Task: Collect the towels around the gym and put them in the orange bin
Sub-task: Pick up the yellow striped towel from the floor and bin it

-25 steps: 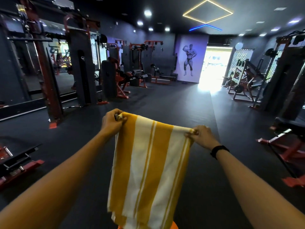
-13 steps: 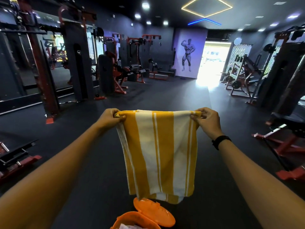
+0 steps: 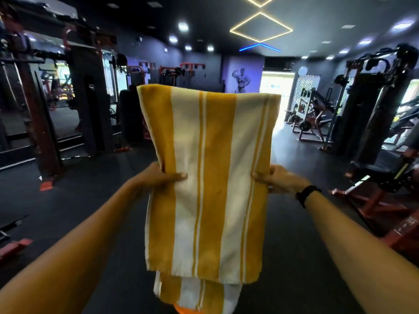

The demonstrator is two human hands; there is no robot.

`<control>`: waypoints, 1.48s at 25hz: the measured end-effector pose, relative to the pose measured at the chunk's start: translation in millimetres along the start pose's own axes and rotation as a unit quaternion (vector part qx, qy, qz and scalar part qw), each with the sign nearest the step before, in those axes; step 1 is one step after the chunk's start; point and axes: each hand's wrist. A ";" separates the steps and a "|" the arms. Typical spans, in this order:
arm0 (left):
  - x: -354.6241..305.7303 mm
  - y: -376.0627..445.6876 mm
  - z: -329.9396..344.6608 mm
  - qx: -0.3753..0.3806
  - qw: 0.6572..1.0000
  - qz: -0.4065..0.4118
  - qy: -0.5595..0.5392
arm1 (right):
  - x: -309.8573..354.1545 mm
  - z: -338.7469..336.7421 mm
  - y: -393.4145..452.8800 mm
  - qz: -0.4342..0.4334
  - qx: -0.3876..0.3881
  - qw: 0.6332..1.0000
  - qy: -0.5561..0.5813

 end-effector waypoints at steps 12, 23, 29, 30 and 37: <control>40.8 -15.0 -6.0 -0.071 0.985 -0.148 -0.052 | -45.8 28.3 11.3 0.031 -0.019 0.990 0.136; 41.5 -19.5 -1.8 -0.194 0.959 -0.110 -0.177 | -40.7 38.9 26.6 0.023 -0.122 0.980 0.158; 37.5 -18.0 -10.3 -0.023 0.979 0.019 0.204 | -42.5 46.3 30.9 -0.076 -0.173 0.945 -0.267; 37.2 -18.4 -13.0 -0.040 0.968 0.029 0.245 | -40.3 44.6 29.2 -0.079 -0.193 0.934 -0.289; 36.6 -16.2 -27.2 -0.017 0.856 0.110 0.505 | -32.3 40.2 20.6 -0.131 -0.237 0.899 -0.346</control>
Point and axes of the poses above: each hand's wrist, its own y-axis towards the middle knuckle, its own z-axis out of the palm, x = y × z, and after that the axes turned 10 degrees about z, right-handed
